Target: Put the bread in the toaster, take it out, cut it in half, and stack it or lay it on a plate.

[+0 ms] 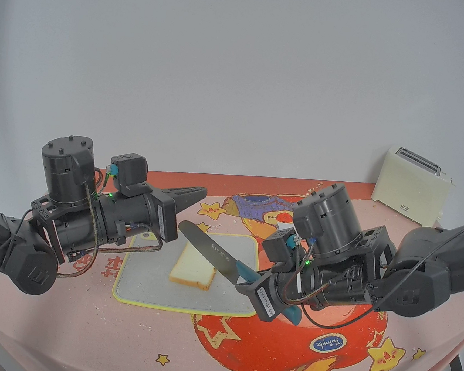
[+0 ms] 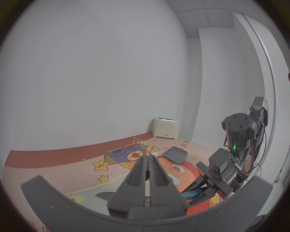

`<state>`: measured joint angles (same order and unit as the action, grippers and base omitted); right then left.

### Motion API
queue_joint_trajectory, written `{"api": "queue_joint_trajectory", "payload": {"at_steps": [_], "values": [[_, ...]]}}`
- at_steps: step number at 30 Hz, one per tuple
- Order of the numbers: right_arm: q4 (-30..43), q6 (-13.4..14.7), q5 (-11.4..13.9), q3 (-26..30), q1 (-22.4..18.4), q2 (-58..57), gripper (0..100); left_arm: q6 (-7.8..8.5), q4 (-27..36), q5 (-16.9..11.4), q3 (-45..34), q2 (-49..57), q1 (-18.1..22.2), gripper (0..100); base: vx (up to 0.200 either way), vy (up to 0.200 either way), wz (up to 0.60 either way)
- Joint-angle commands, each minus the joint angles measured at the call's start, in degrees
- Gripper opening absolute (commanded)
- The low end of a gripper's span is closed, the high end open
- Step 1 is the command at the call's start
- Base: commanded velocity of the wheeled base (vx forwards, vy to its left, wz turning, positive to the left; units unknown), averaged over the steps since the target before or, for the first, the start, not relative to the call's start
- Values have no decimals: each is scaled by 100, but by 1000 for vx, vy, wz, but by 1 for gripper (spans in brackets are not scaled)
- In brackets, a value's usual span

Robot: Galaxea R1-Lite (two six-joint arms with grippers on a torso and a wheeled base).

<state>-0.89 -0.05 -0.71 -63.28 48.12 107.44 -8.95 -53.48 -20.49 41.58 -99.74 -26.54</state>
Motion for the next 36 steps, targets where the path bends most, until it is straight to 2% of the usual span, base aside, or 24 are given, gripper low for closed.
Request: {"api": "queue_joint_trajectory", "payload": {"at_steps": [1,8,36], "values": [[10,-21,0,-88,31,129,0,-37,-31,10,-45,-230,-18,0,0,0,0],[1,-109,9,-114,75,260,0,-37,-22,10,-89,-247,-44,0,0,0,0],[-34,-92,9,-88,145,348,0,-81,-84,37,-221,-687,-53,0,0,0,0]]}}
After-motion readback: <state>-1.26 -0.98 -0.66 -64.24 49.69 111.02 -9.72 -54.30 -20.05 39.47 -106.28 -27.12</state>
